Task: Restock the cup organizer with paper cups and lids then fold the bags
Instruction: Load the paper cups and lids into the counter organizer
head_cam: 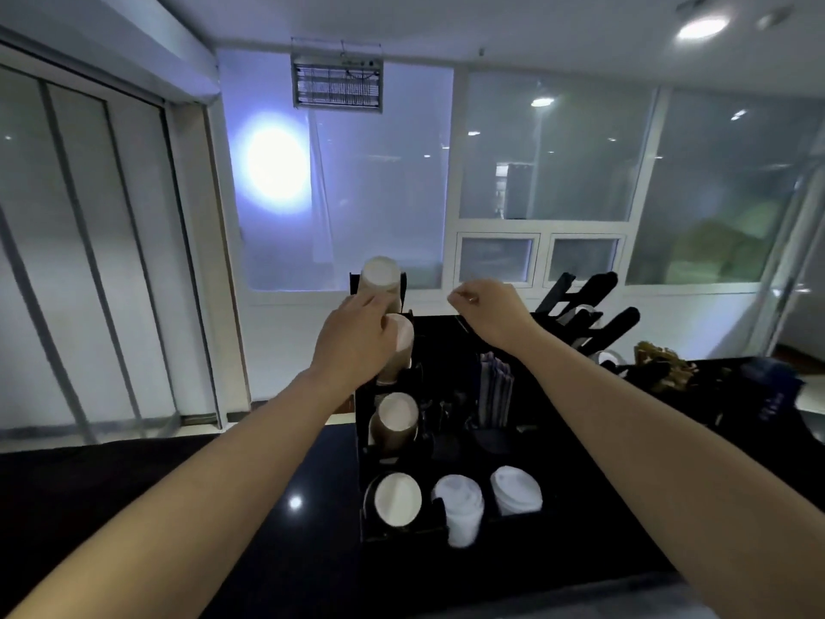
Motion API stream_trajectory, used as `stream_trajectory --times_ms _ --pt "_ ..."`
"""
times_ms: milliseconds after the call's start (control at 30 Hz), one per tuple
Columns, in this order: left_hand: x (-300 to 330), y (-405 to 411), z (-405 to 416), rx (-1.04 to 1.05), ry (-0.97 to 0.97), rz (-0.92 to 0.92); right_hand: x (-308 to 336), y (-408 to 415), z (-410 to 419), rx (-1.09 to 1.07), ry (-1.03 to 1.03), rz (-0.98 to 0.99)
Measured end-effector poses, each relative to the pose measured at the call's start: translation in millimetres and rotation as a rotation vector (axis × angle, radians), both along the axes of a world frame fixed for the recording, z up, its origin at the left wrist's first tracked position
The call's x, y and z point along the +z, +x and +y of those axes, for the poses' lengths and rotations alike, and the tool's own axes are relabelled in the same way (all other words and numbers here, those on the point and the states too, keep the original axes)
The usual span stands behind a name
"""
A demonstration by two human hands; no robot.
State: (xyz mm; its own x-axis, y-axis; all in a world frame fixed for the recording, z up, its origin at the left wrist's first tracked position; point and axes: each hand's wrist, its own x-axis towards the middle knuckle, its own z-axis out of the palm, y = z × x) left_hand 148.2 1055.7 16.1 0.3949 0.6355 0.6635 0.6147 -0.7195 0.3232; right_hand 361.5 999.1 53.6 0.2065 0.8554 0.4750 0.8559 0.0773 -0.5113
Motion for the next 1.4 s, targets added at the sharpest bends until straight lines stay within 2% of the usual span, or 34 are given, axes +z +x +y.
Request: stream_trajectory --times_ms 233,433,533,667,800,933,1167,1400 --pt "-30.1 69.9 -71.4 -0.197 0.011 0.067 -35.6 45.8 -116.3 -0.148 -0.092 -0.017" --pt "-68.0 160.1 -144.7 -0.41 -0.03 0.14 -64.1 128.6 -240.1 -0.343 -0.21 -0.009" --pt "-85.5 207.4 -194.3 -0.491 -0.031 0.163 -77.2 176.7 -305.9 -0.436 -0.2 0.028" --pt "-98.9 269.6 -255.6 -0.538 -0.065 0.187 -98.8 243.2 -372.6 -0.479 -0.149 0.083" --pt "-128.2 326.4 -310.4 -0.506 -0.143 0.232 -130.4 301.9 -425.7 -0.429 -0.204 0.141" --pt "-163.0 361.4 -350.8 -0.439 -0.241 0.295 -169.2 347.0 -450.0 -0.42 -0.288 0.206" --pt "-218.7 375.1 -377.4 -0.331 -0.401 0.45 -230.6 369.1 -447.9 -0.301 -0.377 0.471" --pt "-248.4 379.0 -375.7 -0.335 -0.453 0.554 -277.3 362.0 -435.2 -0.214 -0.341 0.661"
